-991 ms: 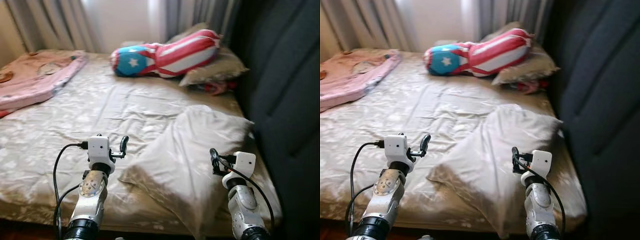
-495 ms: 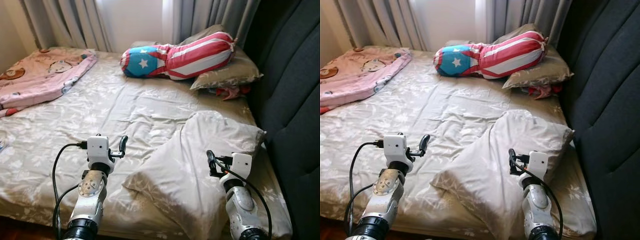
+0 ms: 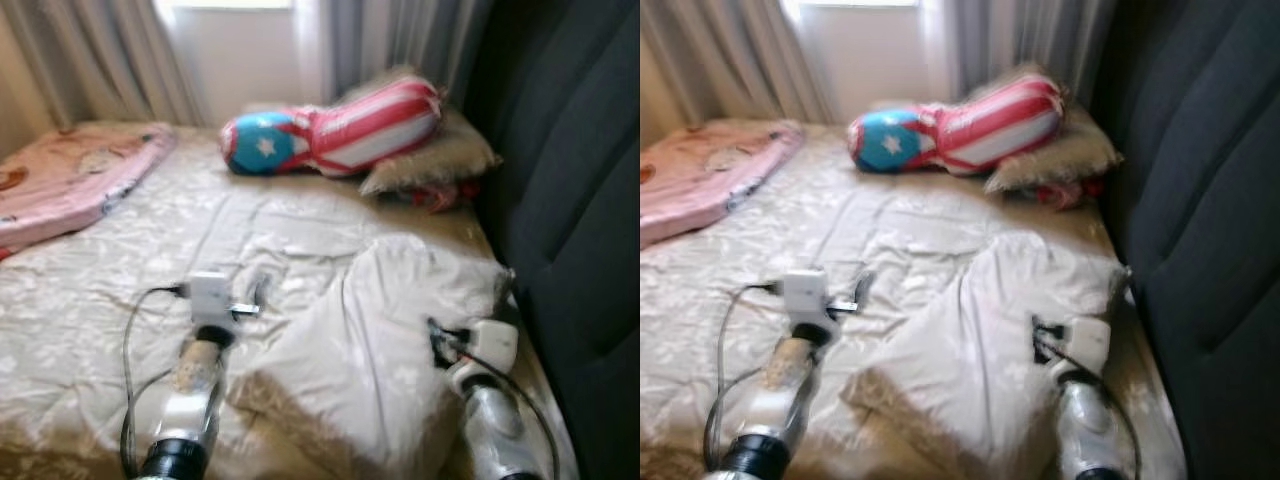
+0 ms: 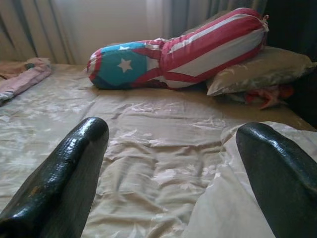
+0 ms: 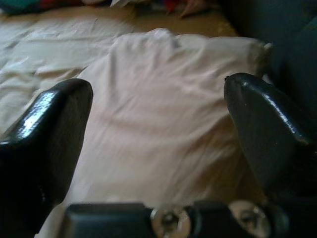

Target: Clean up the room

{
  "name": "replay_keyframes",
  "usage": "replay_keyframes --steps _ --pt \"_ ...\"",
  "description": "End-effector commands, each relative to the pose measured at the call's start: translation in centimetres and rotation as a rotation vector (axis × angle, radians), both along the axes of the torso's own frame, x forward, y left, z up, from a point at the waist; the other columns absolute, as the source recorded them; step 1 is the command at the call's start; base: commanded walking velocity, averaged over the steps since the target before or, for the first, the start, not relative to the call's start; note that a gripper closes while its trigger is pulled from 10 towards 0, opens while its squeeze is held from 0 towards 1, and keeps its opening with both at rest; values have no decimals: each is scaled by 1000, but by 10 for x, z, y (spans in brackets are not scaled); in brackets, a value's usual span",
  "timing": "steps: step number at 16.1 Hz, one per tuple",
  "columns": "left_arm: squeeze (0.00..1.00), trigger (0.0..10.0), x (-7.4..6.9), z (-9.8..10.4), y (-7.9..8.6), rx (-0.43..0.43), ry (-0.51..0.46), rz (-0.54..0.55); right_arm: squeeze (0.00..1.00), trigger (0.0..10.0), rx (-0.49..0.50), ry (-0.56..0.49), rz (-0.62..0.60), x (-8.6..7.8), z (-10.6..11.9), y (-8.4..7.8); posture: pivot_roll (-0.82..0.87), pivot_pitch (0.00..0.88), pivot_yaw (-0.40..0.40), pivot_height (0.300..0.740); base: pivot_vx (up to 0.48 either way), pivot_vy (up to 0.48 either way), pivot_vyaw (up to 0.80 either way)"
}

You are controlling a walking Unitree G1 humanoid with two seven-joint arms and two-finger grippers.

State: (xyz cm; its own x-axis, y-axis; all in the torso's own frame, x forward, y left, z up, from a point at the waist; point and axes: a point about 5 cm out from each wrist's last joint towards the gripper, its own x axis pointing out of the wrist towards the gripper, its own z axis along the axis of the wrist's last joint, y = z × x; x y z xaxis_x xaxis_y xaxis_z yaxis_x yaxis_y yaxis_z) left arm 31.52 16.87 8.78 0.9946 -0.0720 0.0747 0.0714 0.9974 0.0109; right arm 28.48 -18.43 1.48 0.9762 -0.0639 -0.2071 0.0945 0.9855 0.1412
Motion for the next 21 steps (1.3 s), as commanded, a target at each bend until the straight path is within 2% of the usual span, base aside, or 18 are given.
replay_keyframes --steps 1,3,7,9,11,12,13,16,18,19,20,21 --pt "0 10000 -1 4 13 15 -16 36 0 10000 15 -21 31 6 5 13 -62 1 -56 669 337 0 0" --pt "0 10000 -1 4 13 21 -19 32 0 10000 19 -4 27 4 3 13 -60 4 -58 669 0 0 0" --pt "0 10000 -3 3 11 22 -15 22 0 10000 53 109 -46 -9 -14 5 -63 7 -58 669 0 0 0" --pt "0 10000 -3 2 12 22 -13 17 0 10000 99 194 -72 -18 -26 3 -64 9 -56 669 0 0 0" --pt "0 10000 -3 2 13 25 -11 17 0 10000 146 298 -38 -23 -35 6 -65 10 -53 669 0 0 0" --pt "0 10000 -3 2 13 28 -8 15 596 10000 159 352 -7 -25 -40 8 -64 10 -52 669 0 0 0" --pt "0 10000 -4 2 14 33 -5 13 1000 10000 183 369 7 -26 -41 10 -61 9 -51 669 0 0 0" --pt "0 10000 -3 2 13 36 0 5 1000 10000 277 420 156 -28 -41 23 -65 4 -43 669 0 0 0" --pt "0 10000 -2 2 10 36 -1 -2 1000 10000 305 455 166 -30 -44 25 -60 3 -40 669 0 0 0" --pt "0 10000 -2 2 9 43 -3 -9 941 10000 313 471 167 -31 -45 26 -59 3 -40 669 0 0 0" --pt "0 10000 -3 3 8 51 -5 -16 0 10000 329 494 163 -31 -48 29 -53 1 -38 669 0 0 0" --pt "0 10000 -3 3 9 54 -5 -18 0 10000 328 506 168 -31 -49 31 -49 1 -37 669 0 0 0"
